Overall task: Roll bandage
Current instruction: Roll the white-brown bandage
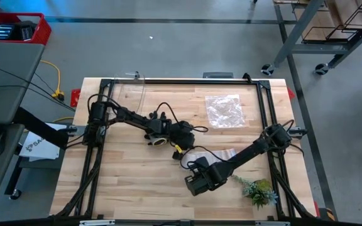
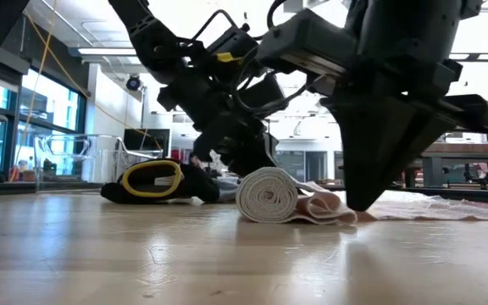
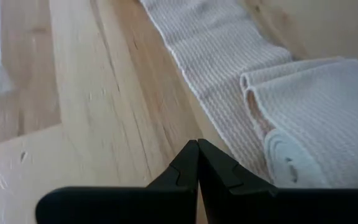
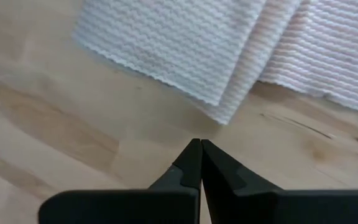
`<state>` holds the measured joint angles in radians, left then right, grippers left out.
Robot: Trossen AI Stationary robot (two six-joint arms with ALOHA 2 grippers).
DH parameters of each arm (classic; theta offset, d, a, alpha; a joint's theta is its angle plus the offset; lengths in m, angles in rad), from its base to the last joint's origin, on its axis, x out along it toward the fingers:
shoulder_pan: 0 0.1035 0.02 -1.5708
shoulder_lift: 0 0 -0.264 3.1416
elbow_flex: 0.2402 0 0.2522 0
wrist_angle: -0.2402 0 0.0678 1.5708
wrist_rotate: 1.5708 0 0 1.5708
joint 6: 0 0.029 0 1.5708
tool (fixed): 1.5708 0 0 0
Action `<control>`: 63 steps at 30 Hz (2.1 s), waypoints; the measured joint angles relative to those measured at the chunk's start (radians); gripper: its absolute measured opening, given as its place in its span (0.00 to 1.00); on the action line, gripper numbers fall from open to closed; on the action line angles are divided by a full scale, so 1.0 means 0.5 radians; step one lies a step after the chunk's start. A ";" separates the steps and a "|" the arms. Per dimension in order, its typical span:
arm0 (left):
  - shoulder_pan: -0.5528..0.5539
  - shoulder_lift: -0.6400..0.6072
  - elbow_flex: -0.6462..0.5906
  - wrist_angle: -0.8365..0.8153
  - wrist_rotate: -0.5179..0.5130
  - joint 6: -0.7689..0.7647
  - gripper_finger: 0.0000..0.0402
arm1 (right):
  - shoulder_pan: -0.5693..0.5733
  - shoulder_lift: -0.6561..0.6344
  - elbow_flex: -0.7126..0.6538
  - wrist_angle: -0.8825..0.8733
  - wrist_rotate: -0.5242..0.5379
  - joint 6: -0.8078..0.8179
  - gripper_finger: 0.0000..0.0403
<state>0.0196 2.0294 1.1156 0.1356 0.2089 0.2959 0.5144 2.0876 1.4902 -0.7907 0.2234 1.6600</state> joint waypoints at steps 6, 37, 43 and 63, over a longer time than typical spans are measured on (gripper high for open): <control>-0.003 0.062 0.003 -0.007 -0.001 0.004 0.00 | -0.003 0.018 0.000 -0.028 0.007 -0.001 0.00; -0.074 0.029 -0.005 -0.035 0.252 0.009 0.00 | -0.118 0.088 -0.001 0.001 0.216 -0.181 0.00; -0.072 0.023 -0.004 -0.093 0.162 0.042 0.00 | -0.097 0.070 -0.001 0.069 0.175 -0.182 0.00; 0.221 -0.400 -0.002 -0.551 -0.112 -0.032 0.00 | -0.073 -0.364 -0.001 -0.703 0.060 0.102 0.00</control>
<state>0.1301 1.8295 1.1147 -0.1398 0.1527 0.2800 0.4781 1.9055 1.4899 -1.1422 0.2533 1.7112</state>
